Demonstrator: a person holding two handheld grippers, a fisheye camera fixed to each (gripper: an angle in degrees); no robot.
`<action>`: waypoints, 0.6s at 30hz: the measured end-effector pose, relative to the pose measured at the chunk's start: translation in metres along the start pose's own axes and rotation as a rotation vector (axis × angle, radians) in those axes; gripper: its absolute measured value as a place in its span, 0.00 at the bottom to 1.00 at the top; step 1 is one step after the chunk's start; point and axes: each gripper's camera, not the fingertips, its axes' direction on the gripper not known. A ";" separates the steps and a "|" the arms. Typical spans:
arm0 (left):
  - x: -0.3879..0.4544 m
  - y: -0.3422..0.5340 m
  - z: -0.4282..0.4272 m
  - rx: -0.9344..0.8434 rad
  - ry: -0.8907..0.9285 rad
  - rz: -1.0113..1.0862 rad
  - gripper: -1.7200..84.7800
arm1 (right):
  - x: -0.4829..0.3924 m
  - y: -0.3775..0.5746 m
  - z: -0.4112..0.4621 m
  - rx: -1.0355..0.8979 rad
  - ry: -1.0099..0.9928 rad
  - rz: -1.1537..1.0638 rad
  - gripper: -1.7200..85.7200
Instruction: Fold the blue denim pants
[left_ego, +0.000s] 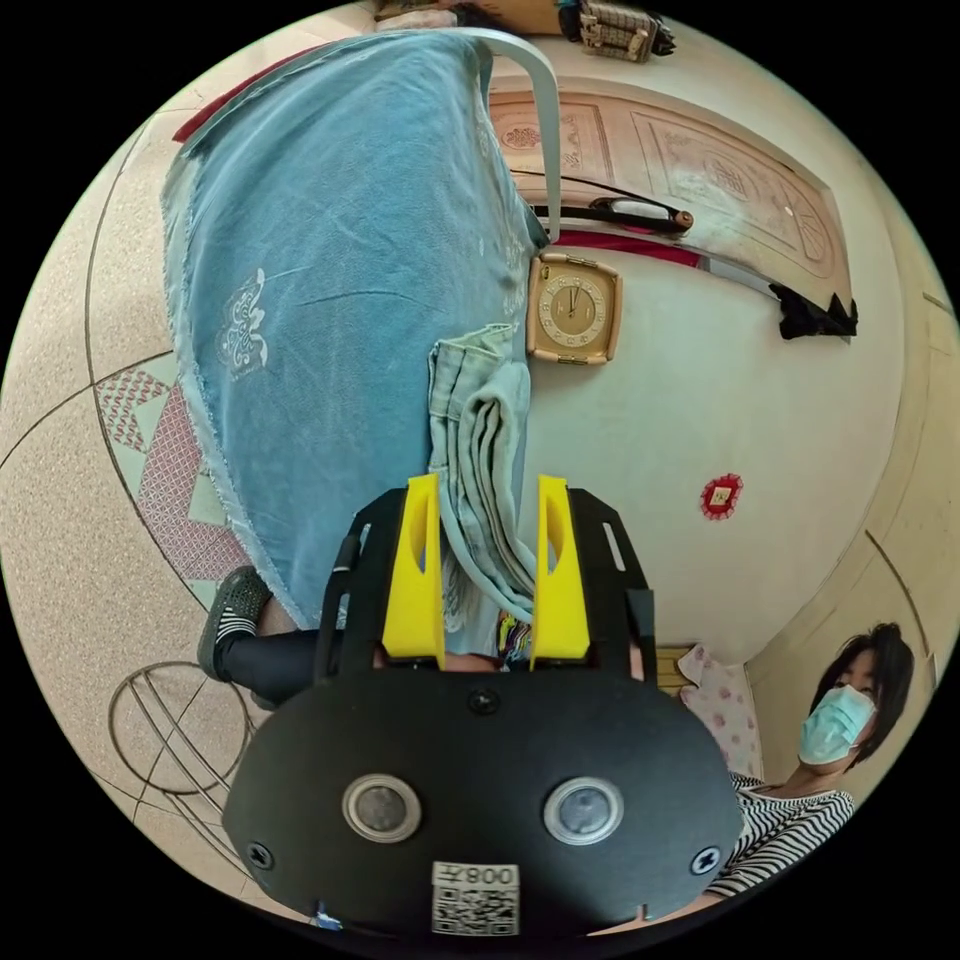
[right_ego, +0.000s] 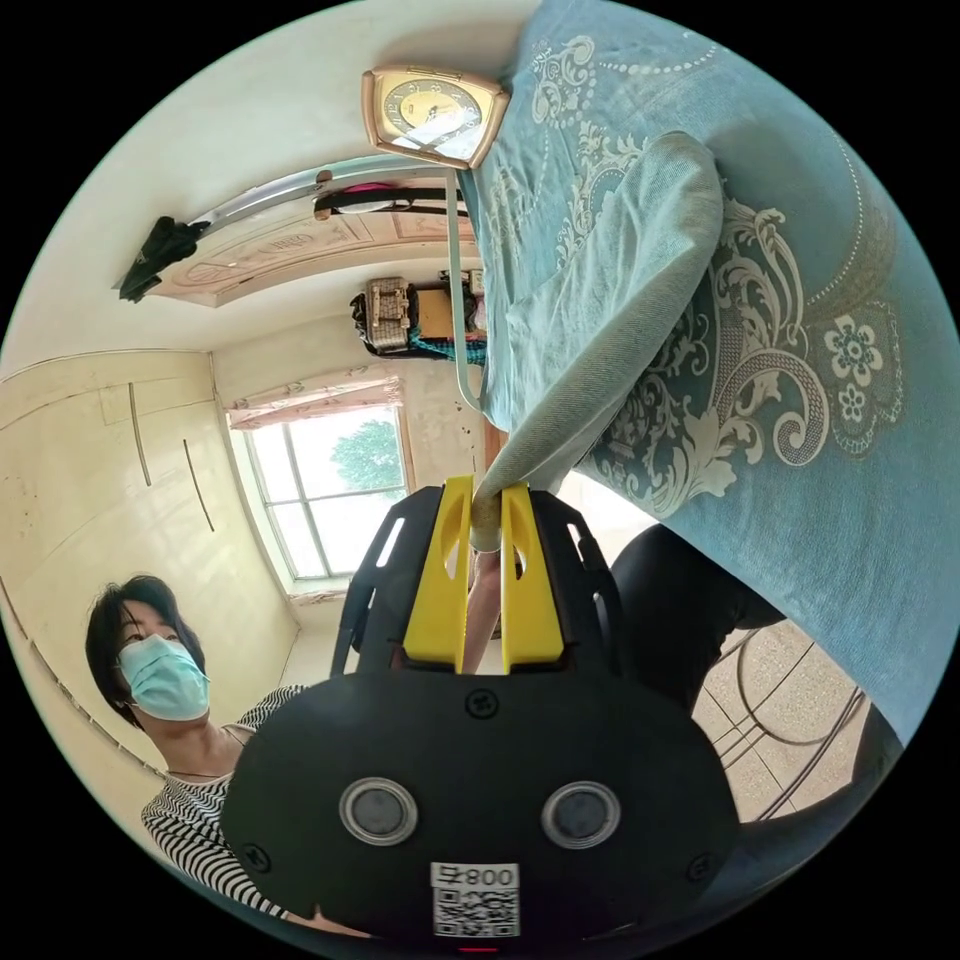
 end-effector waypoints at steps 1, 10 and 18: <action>-0.001 -0.004 0.002 -0.002 -0.004 -0.005 0.18 | -0.002 0.001 0.000 0.001 -0.002 0.001 0.07; -0.002 -0.028 0.022 -0.002 -0.033 -0.027 0.17 | -0.038 0.018 -0.004 0.005 -0.015 0.002 0.07; 0.009 -0.029 0.054 -0.055 -0.043 -0.006 0.12 | -0.066 0.041 -0.015 0.008 -0.013 0.000 0.06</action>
